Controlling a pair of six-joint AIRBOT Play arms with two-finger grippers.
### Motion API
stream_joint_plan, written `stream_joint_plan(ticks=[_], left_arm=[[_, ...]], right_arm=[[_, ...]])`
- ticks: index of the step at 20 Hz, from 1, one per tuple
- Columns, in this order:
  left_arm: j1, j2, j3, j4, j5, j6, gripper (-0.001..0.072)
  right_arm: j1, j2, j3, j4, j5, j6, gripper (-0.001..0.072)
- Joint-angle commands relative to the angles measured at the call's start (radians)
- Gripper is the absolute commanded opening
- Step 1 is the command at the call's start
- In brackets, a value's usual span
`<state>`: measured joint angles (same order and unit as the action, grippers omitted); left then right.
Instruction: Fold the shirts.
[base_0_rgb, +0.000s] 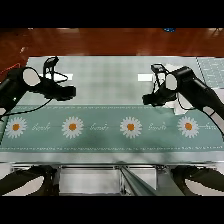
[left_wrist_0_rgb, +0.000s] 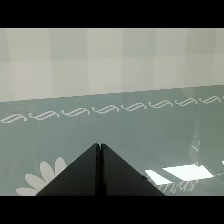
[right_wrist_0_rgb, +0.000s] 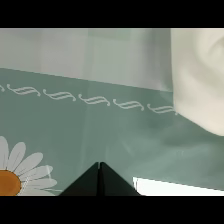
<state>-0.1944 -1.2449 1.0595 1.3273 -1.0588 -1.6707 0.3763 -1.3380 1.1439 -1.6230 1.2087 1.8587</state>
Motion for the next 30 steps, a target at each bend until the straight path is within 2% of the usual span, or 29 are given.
stream_joint_plan(ticks=[1,14,17,18,19,20,22,23,24,25,27,30], left_arm=[[0.000,-0.001,0.000,0.000,0.000,0.001,0.0024],[0.001,-0.033,0.000,0.000,0.031,0.001,0.0024],[0.001,-0.061,0.000,0.058,0.081,0.002,0.0025],[0.001,-0.074,0.002,0.122,0.106,0.020,0.0084],[0.003,-0.083,0.006,0.197,0.105,0.024,0.0310],[0.010,-0.087,0.019,0.273,0.087,0.024,0.0506],[0.051,-0.086,0.060,0.333,0.020,0.024,0.0510],[0.084,-0.080,0.077,0.326,0.000,0.023,0.0510],[0.115,-0.071,0.081,0.303,0.001,0.016,0.0509],[0.150,-0.061,0.080,0.258,0.003,-0.001,0.0509],[0.201,-0.044,0.072,0.138,0.004,0.006,0.0509],[0.211,-0.023,0.038,0.053,0.003,0.060,0.0509]], right_arm=[[0.001,0.000,0.000,0.000,0.000,0.000,0.0021],[0.001,0.000,0.000,0.000,-0.008,0.000,0.0021],[0.001,0.000,0.000,-0.059,-0.159,-0.001,0.0035],[0.000,0.000,0.003,-0.110,-0.204,0.000,0.0189],[0.000,0.000,0.023,-0.183,-0.211,0.006,0.0414],[0.000,0.000,0.054,-0.276,-0.195,0.024,0.0412],[-0.016,0.000,0.141,-0.485,-0.165,0.074,0.0412],[-0.046,0.000,0.183,-0.543,-0.196,0.102,0.0412],[-0.089,-0.003,0.213,-0.539,-0.254,0.103,0.0411],[-0.146,-0.015,0.238,-0.509,-0.308,0.105,0.0410],[-0.256,-0.061,0.262,-0.388,-0.327,0.103,0.0410],[-0.410,-0.171,0.261,-0.159,-0.250,0.026,0.0410]])
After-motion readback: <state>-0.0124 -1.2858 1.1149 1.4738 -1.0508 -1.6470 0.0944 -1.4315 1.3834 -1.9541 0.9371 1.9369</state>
